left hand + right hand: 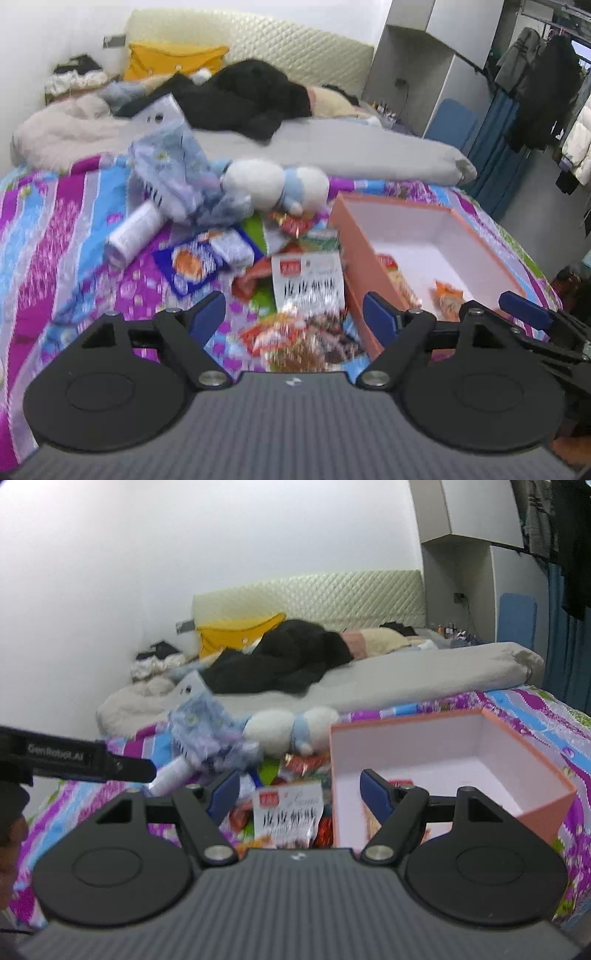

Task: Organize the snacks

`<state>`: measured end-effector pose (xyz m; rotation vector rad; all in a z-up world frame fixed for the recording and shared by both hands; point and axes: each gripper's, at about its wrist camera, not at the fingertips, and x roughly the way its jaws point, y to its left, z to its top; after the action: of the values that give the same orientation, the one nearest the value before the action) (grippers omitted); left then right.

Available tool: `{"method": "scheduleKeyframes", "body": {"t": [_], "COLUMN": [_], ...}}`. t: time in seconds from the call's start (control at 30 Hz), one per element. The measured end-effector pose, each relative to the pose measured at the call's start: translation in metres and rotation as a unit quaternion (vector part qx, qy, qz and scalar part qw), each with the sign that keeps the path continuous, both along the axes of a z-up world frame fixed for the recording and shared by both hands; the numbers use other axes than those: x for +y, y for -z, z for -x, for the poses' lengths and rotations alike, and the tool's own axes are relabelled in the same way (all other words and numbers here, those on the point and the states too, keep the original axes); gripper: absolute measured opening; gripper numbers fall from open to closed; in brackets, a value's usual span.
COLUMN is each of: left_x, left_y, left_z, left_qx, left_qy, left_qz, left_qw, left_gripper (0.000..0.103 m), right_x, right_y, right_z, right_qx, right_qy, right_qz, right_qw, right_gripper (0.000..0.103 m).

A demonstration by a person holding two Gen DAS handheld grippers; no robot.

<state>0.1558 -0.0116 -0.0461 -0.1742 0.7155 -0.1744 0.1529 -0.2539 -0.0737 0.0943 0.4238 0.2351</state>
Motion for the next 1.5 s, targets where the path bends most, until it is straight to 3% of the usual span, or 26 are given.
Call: {"method": "scheduleKeyframes", "body": {"t": [0.3,0.73,1.07,1.5], "left_x": [0.020,0.022,0.024,0.023], "left_y": [0.049,0.097,0.124,0.152], "left_z": [0.007,-0.027,-0.062,-0.115], "left_qx": [0.052,0.090,0.098,0.106], "left_qy": [-0.009,0.017,0.041,0.081], "left_qz": [0.016,0.029,0.044,0.093], "left_qw": [0.9985,0.9953,0.9933,0.9866], "left_gripper": [0.087,0.089,0.088,0.087], "right_x": [0.015,0.037,0.055,0.074], "right_y": [0.034,0.083,0.111,0.143], "right_z": [0.019,0.015,0.002,-0.028], "right_qx": [0.026,0.092,0.115,0.131], "right_qy": [-0.006,-0.033,-0.053,-0.103], "right_qz": [0.024,0.052,0.068,0.085], "right_qw": [0.999,0.994,0.990,0.982], "right_gripper": [0.074,0.073,0.073,0.074]}}
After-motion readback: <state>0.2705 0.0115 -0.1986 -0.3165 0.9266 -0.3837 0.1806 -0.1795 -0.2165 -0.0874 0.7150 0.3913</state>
